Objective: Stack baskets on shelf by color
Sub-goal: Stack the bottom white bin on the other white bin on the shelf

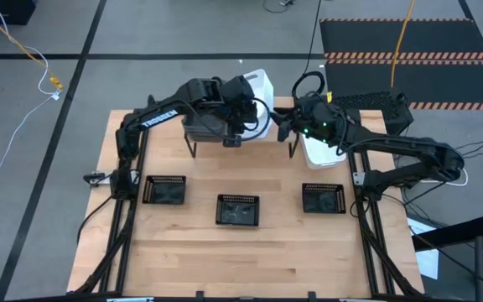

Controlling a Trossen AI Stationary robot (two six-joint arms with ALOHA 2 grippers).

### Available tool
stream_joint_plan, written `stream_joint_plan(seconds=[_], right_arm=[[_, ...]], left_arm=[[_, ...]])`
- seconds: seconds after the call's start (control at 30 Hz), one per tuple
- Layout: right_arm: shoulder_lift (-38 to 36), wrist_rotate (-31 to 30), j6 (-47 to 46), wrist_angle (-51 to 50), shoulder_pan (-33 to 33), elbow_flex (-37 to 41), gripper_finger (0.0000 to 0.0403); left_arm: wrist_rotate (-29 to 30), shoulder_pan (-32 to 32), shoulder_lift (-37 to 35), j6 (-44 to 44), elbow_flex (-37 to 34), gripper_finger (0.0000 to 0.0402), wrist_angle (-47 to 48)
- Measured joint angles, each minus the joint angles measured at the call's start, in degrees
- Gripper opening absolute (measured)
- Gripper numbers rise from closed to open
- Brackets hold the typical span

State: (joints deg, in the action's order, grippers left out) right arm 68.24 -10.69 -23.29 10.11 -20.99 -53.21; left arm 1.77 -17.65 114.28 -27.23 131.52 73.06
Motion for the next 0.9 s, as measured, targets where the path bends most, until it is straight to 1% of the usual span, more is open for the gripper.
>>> stream_joint_plan(seconds=[0.1,0.2,0.27,0.37,0.47,0.57,0.77,0.83,0.9], right_arm=[[-0.37,-1.45,0.06,-0.28,0.04,0.00,0.0134],[-0.49,-3.34,-0.16,-1.40,0.08,-0.02,0.0134],[-0.33,-4.81,-0.94,-3.49,0.06,-0.02,0.0134],[0.09,-6.10,-1.73,-4.77,0.04,-0.02,0.0134],[0.58,-6.19,-1.71,-5.31,0.06,-0.02,0.0134],[1.03,-6.18,-1.66,-5.83,0.06,-0.02,0.0134],[1.83,-5.78,-1.22,-9.12,0.06,-0.01,0.0134],[0.72,-5.71,0.28,-10.77,0.07,0.00,0.0134],[-2.41,-5.64,3.10,-14.60,-0.09,0.00,0.0134]], left_arm=[[0.40,0.06,-0.15,0.40,0.00,0.0083,-1.42],[1.67,0.11,-0.69,0.79,0.00,0.0026,-2.39],[1.75,0.11,-0.85,1.07,0.00,0.0009,-3.88],[1.82,0.30,-0.90,1.28,0.00,0.0011,-5.10],[2.08,0.88,-1.01,0.70,0.00,0.0004,-6.99],[2.73,1.30,-1.09,0.02,0.00,0.0006,-8.81],[2.86,1.29,-1.09,0.15,0.00,0.0004,-8.26],[3.30,1.29,-1.09,1.41,0.00,0.0014,-8.49],[3.74,1.27,-1.09,2.48,0.00,0.0034,-8.82]])
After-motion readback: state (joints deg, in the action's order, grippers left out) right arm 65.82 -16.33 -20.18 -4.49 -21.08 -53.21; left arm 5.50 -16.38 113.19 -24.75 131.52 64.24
